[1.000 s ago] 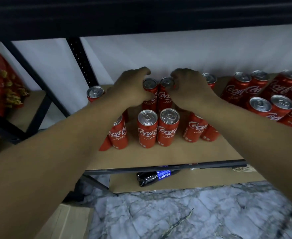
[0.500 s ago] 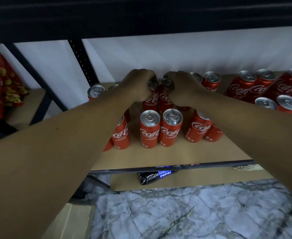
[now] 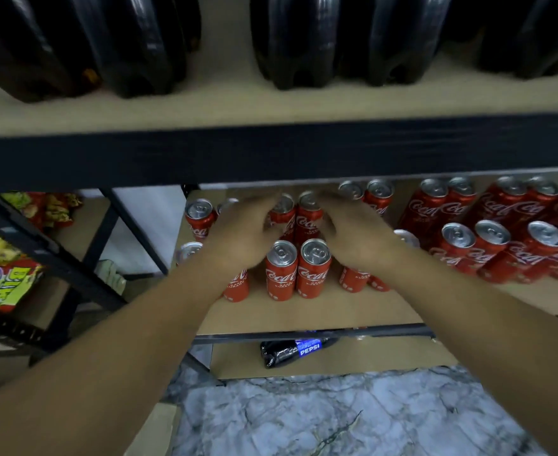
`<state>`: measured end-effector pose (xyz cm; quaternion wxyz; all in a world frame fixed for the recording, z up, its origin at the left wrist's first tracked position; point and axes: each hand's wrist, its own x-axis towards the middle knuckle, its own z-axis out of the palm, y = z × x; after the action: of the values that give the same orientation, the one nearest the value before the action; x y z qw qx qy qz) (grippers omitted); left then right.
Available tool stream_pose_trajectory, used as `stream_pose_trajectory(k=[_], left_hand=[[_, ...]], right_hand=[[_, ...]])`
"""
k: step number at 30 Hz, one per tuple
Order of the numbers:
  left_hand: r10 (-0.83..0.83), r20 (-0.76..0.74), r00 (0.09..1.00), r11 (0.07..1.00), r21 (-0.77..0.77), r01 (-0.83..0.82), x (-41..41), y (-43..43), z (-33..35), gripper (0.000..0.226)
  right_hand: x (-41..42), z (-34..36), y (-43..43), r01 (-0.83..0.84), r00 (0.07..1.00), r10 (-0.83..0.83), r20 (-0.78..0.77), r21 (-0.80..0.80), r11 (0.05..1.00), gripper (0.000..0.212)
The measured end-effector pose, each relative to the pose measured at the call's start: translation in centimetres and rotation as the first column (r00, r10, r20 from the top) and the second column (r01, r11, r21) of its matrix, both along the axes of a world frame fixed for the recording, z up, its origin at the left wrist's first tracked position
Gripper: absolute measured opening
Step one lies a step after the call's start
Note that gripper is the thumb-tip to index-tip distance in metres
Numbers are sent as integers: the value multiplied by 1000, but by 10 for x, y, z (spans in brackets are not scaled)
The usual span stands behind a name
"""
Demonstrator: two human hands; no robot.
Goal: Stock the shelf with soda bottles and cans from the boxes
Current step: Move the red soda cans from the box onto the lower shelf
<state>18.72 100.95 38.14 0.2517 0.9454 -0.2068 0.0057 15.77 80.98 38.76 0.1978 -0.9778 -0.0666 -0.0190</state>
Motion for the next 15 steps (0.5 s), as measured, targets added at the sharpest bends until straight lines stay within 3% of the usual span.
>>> stream_pose_trajectory(k=[6,15], left_hand=[[45,-46,998,999,-17,-46,-79,14,25,38],[41,-62,997,999,3,-41,-184,27,70,39]], right_hand=[[-86,27,14,24,999,-22,-38,51,998,36],[-195,59,29,27,998,-26,-64,23,999,59]])
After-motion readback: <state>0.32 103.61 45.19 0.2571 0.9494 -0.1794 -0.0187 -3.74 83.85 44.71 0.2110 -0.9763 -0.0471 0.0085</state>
